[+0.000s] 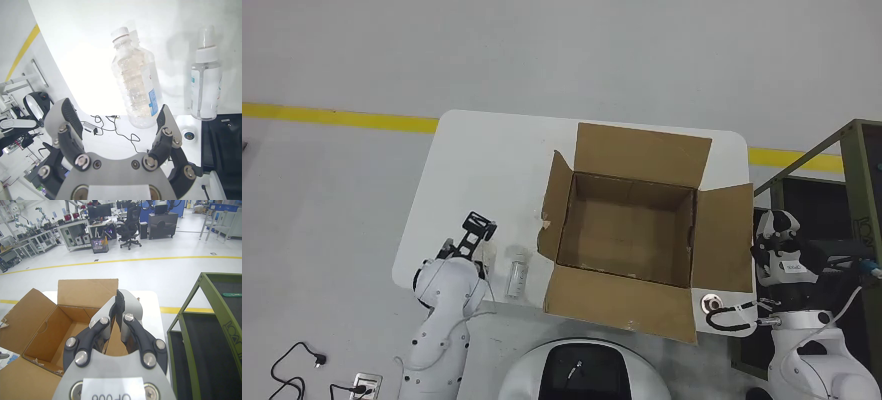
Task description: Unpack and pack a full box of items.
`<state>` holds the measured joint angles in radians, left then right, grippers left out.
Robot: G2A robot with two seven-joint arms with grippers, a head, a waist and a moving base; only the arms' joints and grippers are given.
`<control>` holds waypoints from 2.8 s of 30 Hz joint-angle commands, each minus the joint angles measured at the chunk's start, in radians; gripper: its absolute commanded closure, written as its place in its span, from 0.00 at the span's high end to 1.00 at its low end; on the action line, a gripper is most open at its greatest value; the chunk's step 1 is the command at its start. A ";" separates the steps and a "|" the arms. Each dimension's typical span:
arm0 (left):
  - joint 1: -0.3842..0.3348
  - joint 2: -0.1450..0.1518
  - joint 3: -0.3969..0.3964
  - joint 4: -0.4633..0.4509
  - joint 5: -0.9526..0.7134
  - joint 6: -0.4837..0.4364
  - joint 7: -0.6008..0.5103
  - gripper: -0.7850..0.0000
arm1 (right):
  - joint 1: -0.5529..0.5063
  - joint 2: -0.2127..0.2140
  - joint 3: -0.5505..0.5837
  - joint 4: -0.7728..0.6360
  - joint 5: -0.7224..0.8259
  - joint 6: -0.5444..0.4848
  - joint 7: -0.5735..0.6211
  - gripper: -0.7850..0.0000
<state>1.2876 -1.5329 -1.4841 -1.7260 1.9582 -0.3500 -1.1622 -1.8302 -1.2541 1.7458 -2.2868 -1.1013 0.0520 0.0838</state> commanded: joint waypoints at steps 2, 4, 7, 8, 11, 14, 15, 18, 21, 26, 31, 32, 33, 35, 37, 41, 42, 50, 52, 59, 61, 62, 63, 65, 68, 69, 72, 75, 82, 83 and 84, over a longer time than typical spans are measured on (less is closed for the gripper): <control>-0.005 0.000 -0.005 0.038 -0.042 0.010 0.005 1.00 | 0.000 0.000 0.000 0.000 0.000 0.000 0.000 0.00; -0.022 0.001 -0.018 0.061 -0.057 0.014 -0.016 1.00 | 0.000 0.000 0.000 0.000 0.000 0.000 0.000 0.00; -0.044 0.004 -0.040 0.102 -0.080 0.017 -0.033 1.00 | 0.000 0.000 0.000 0.000 0.000 0.000 0.000 0.00; -0.050 0.005 -0.050 0.118 -0.096 0.020 -0.041 1.00 | 0.000 0.000 0.000 0.000 0.000 0.000 0.000 0.00; -0.083 0.006 -0.075 0.171 -0.154 0.028 -0.067 1.00 | 0.000 0.000 0.000 0.000 0.000 0.000 0.000 0.00; -0.122 0.007 -0.097 0.218 -0.221 0.038 -0.101 1.00 | 0.000 0.000 0.000 0.000 0.000 0.000 0.000 0.00; -0.133 0.008 -0.101 0.230 -0.234 0.042 -0.108 1.00 | 0.000 0.000 0.000 0.000 0.000 0.000 0.000 0.00; -0.161 0.010 -0.115 0.264 -0.282 0.046 -0.129 1.00 | 0.000 0.000 0.000 0.000 0.000 0.000 0.000 0.00; -0.178 0.014 -0.119 0.286 -0.305 0.044 -0.140 1.00 | 0.000 0.000 0.000 0.000 0.000 0.000 0.000 0.00; -0.196 0.020 -0.115 0.327 -0.307 0.055 -0.130 1.00 | 0.000 0.000 0.000 0.000 0.000 0.000 0.000 0.00; -0.207 0.026 -0.112 0.339 -0.313 0.058 -0.131 0.95 | 0.000 0.000 0.000 0.000 0.000 0.000 0.000 0.00; -0.207 0.027 -0.111 0.340 -0.315 0.058 -0.132 0.95 | 0.000 0.000 0.000 0.000 0.000 0.000 0.000 0.00; -0.208 0.029 -0.111 0.344 -0.315 0.060 -0.131 0.96 | 0.000 0.000 0.000 0.000 0.000 0.000 0.000 0.00; -0.212 0.031 -0.109 0.354 -0.311 0.064 -0.129 0.93 | 0.000 0.000 0.000 0.000 0.000 0.000 0.000 0.00; -0.213 0.033 -0.105 0.360 -0.311 0.066 -0.127 0.87 | 0.000 0.000 0.000 0.000 0.000 0.000 0.000 0.00; -0.214 0.037 -0.099 0.366 -0.315 0.067 -0.125 0.87 | 0.000 0.000 0.000 0.000 0.000 0.000 0.000 0.00; -0.215 0.038 -0.097 0.367 -0.317 0.068 -0.124 0.89 | 0.000 0.000 0.000 0.000 0.000 0.000 0.000 0.00; -0.210 0.045 -0.082 0.342 -0.347 0.062 -0.132 0.90 | 0.000 0.000 0.000 0.000 0.000 0.000 0.000 0.00; -0.205 0.047 -0.080 0.338 -0.351 0.062 -0.131 0.77 | 0.000 0.000 0.000 0.000 0.000 0.000 0.000 0.00; -0.201 0.055 -0.073 0.338 -0.360 0.066 -0.125 0.02 | 0.000 0.000 0.000 0.000 0.000 0.000 0.000 0.00; -0.200 0.057 -0.072 0.335 -0.368 0.064 -0.127 0.00 | 0.000 0.000 0.000 0.000 0.000 0.000 0.000 0.00; -0.199 0.058 -0.072 0.332 -0.372 0.062 -0.127 0.00 | 0.000 0.000 0.000 0.000 0.000 0.000 0.000 0.00; -0.198 0.060 -0.072 0.326 -0.374 0.060 -0.128 0.00 | 0.000 0.000 0.000 0.000 0.000 0.000 0.000 0.00; -0.194 0.062 -0.073 0.313 -0.380 0.058 -0.130 0.00 | 0.000 0.000 0.000 0.000 0.000 0.000 0.000 0.00; -0.187 0.066 -0.078 0.284 -0.396 0.055 -0.133 0.00 | 0.000 0.000 0.000 0.000 0.000 0.000 0.000 0.00; -0.183 0.068 -0.081 0.271 -0.404 0.054 -0.136 0.00 | 0.000 0.000 0.000 0.000 0.000 0.000 0.000 0.00; -0.171 0.073 -0.094 0.218 -0.426 0.048 -0.149 0.00 | 0.000 0.000 0.000 0.000 0.000 0.000 0.000 0.00; -0.156 0.078 -0.113 0.146 -0.457 0.043 -0.169 0.00 | 0.000 0.000 0.000 0.000 0.000 0.000 0.000 0.00; -0.113 0.093 -0.176 -0.092 -0.501 0.054 -0.210 0.00 | 0.000 0.000 0.000 0.000 0.000 0.000 0.000 0.00; -0.108 0.095 -0.187 -0.123 -0.519 0.059 -0.219 0.00 | 0.001 0.000 0.000 0.001 0.000 0.000 0.000 0.00; -0.105 0.097 -0.196 -0.153 -0.534 0.063 -0.230 0.00 | 0.004 0.000 0.002 0.003 -0.001 -0.002 -0.002 0.00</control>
<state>1.1798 -1.4377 -1.6719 -1.8482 1.4399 -0.2909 -1.3823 -1.8286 -1.2541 1.7464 -2.2855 -1.1016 0.0513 0.0831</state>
